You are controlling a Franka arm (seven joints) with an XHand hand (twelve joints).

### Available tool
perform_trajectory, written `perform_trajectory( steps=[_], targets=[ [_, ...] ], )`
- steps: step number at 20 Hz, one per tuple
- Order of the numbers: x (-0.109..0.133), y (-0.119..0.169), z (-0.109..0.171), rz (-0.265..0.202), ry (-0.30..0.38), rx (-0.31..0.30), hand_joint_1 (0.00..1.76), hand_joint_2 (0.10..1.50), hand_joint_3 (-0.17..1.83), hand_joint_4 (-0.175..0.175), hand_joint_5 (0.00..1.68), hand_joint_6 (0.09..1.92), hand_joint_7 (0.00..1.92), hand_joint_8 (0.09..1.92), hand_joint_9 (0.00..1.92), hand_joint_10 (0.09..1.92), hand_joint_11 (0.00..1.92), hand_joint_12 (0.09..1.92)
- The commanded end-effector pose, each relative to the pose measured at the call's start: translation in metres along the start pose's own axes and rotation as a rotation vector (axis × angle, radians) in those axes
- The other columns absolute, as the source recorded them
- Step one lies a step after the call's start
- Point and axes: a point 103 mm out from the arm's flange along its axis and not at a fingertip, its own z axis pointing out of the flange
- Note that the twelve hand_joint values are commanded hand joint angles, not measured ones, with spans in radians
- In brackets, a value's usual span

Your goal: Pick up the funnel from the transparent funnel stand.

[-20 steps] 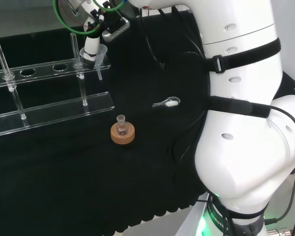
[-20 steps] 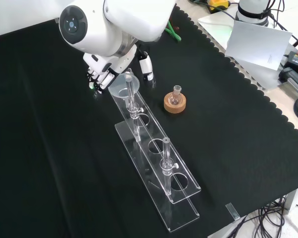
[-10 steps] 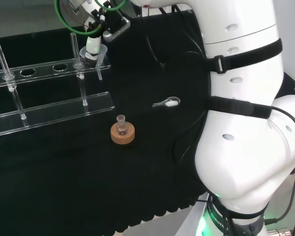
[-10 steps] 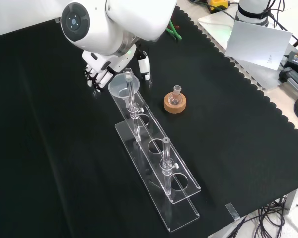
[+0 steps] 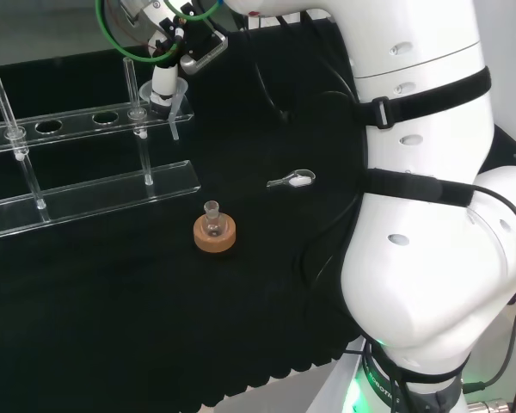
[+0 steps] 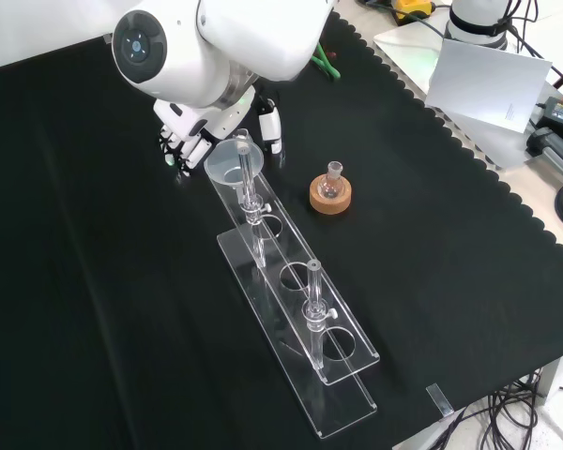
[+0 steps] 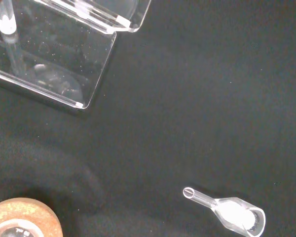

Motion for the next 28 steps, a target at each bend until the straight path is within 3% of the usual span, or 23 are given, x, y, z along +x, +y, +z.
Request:
perform_trajectory(
  steps=[1, 23, 28],
  targets=[
    [0.0003, -0.0001, -0.0003, 0.003, 0.002, 0.000, 0.60, 0.72, 0.03, -0.050, 0.17, 0.09, 0.27, 0.58, 0.00, 0.71, 0.00, 0.77],
    [0.0029, -0.0002, -0.0017, 0.014, -0.002, -0.013, 0.65, 0.75, 0.04, -0.018, 0.35, 0.09, 0.51, 0.57, 0.07, 0.80, 0.00, 0.79],
    [0.0035, -0.0003, -0.0017, 0.016, 0.002, -0.020, 0.67, 0.76, 0.04, -0.011, 0.44, 0.09, 0.65, 0.57, 0.16, 0.76, 0.00, 0.84]
  ],
)
